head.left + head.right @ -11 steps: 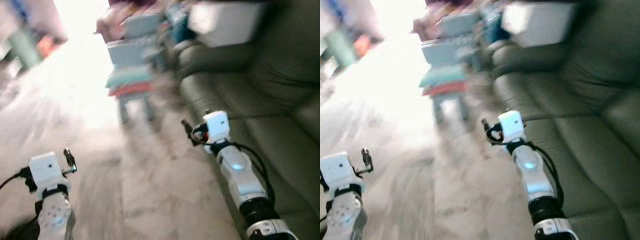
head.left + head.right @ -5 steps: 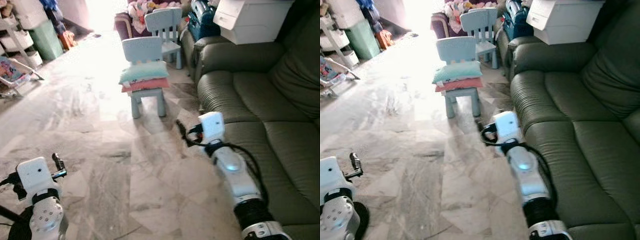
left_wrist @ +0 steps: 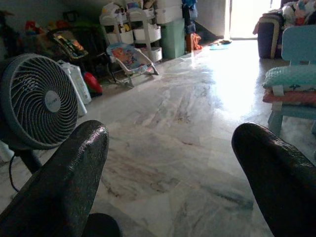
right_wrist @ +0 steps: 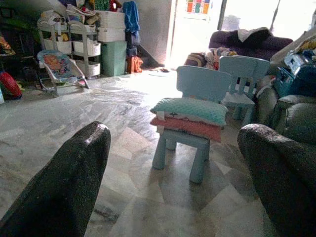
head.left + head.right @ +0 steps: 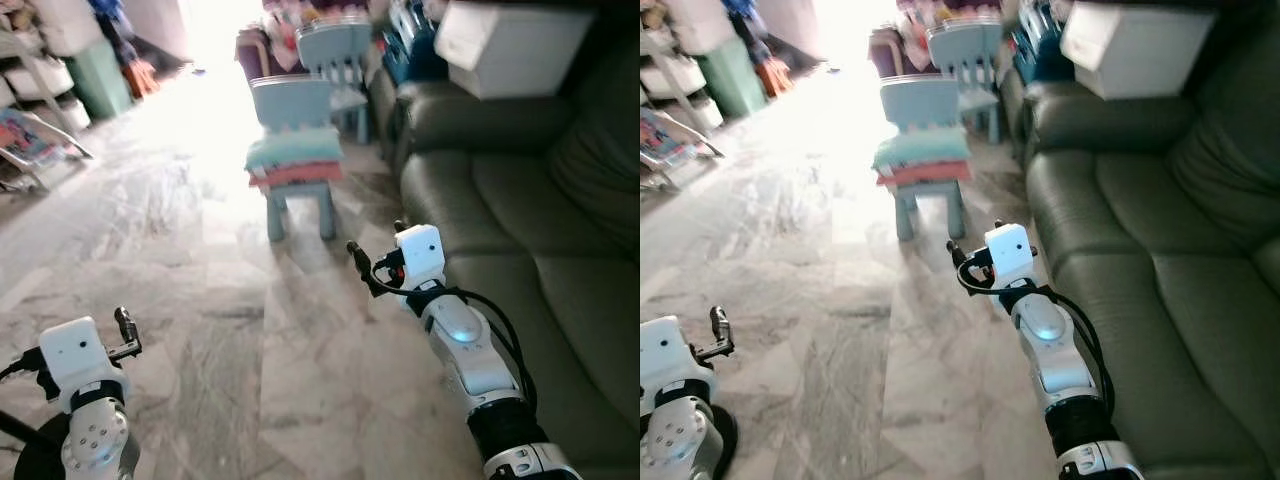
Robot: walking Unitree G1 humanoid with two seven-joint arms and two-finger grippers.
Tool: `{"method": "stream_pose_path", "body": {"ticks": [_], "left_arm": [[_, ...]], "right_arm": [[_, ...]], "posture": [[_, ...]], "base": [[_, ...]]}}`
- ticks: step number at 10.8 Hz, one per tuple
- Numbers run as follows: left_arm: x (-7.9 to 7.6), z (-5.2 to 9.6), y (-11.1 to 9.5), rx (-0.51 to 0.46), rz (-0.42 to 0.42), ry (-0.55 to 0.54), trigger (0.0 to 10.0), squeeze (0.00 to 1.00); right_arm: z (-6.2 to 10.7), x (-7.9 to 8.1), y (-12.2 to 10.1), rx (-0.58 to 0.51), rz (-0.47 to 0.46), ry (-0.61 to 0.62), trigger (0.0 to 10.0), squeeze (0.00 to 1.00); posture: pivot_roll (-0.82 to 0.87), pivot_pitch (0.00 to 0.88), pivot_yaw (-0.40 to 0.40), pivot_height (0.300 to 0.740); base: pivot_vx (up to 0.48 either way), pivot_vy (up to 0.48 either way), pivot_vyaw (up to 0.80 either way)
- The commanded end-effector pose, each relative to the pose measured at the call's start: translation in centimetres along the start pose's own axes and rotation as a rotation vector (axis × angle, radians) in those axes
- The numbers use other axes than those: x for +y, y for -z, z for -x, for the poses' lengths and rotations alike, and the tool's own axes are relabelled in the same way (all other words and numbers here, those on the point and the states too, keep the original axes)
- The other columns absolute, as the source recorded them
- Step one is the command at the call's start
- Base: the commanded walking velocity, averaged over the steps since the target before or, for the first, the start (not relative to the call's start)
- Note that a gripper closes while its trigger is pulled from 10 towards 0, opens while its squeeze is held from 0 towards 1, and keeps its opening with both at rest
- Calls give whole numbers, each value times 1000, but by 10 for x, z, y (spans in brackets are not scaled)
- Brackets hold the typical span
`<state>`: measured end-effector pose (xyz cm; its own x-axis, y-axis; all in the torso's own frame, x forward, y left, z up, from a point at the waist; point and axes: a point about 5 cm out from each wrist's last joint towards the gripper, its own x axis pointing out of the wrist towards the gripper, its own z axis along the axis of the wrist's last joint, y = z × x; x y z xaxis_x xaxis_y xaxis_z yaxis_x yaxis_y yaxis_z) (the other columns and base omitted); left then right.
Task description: Move the pillow to the sofa
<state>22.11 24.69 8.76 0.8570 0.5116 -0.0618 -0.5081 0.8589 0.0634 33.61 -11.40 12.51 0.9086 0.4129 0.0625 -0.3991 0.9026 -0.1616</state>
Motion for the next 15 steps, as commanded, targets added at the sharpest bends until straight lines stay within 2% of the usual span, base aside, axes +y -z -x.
{"method": "stream_pose_path", "body": {"ticks": [1,2,4,6,7,8,9,10,13,14,15], "left_arm": [[3,-2,-5,-20,-3,1,10000,0],[2,-1,-4,-13,4,14,10000,0],[-17,4,4,36,63,184,10000,0],[-28,2,-3,41,21,283,10000,0],[-32,1,-10,18,3,321,10000,0],[-38,2,-16,-7,-17,367,10000,0],[-51,3,-25,-45,-34,438,10000,0],[-53,2,-28,-55,-25,434,10000,0],[-37,-3,-26,-21,21,302,10000,0],[-33,-3,-25,-19,-5,292,10000,0],[-31,-2,-26,-31,17,288,10000,0]], "right_arm": [[-2,0,-7,-24,-11,5,10000,0],[-2,-3,-6,-16,-6,36,10000,0],[0,-29,-4,16,3,214,10000,0],[10,-58,1,48,-7,315,10000,0],[16,-64,4,59,-8,343,10000,0],[20,-68,7,68,-12,366,10000,0],[22,-66,9,69,-17,369,10000,0],[20,-60,7,54,-13,340,10000,0],[12,-46,2,33,2,248,10000,0],[11,-45,1,32,1,238,10000,0],[10,-44,0,29,3,229,10000,0]], "posture": [[-125,37,72,740],[-125,37,71,740],[-125,34,70,740],[-132,30,79,740],[-138,28,90,740],[-144,27,98,740],[-150,23,108,740],[-152,22,109,740],[-140,25,90,740],[-139,27,88,740],[-142,28,86,740]], "base": [[450,0,0],[450,0,0],[450,0,0],[0,0,0],[0,0,0],[0,0,0],[0,0,0],[0,0,0],[0,0,0],[0,0,0],[0,0,0]]}}
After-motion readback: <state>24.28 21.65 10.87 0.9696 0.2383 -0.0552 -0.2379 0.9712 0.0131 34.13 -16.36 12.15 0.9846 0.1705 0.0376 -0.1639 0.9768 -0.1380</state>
